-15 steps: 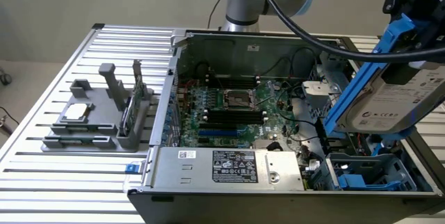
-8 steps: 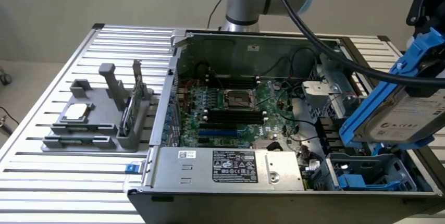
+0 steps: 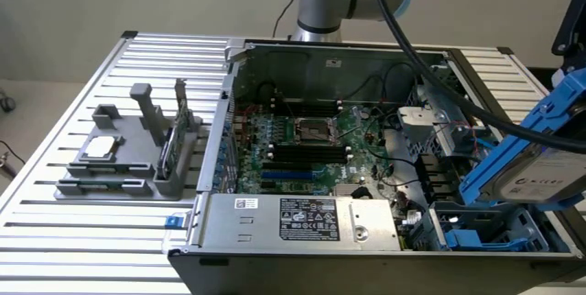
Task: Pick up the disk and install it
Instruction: 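Pick up the disk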
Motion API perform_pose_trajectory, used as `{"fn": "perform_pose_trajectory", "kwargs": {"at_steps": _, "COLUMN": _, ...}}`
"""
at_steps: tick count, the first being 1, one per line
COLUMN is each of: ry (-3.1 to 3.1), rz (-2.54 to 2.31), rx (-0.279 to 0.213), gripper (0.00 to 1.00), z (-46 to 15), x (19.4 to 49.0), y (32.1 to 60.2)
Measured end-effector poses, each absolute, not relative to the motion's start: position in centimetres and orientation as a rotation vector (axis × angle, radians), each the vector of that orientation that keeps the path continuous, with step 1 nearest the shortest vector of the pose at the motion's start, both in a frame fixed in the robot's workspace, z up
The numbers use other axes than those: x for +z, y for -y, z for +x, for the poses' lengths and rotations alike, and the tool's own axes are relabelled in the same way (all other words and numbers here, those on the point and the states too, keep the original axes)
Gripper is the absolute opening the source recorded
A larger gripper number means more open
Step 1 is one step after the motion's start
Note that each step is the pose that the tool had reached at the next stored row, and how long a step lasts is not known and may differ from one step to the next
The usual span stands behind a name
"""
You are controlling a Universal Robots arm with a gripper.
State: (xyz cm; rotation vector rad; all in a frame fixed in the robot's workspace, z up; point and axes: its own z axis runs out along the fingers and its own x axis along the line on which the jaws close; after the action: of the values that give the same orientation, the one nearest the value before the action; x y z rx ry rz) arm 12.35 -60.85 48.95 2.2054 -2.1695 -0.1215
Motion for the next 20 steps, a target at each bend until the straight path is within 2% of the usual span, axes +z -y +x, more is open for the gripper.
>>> {"fn": "perform_pose_trajectory", "kwargs": {"at_steps": 20, "ry": 2.173, "rz": 2.209, "rx": -0.114, "gripper": 0.33, "z": 12.7, "x": 45.6, "y": 59.9}}
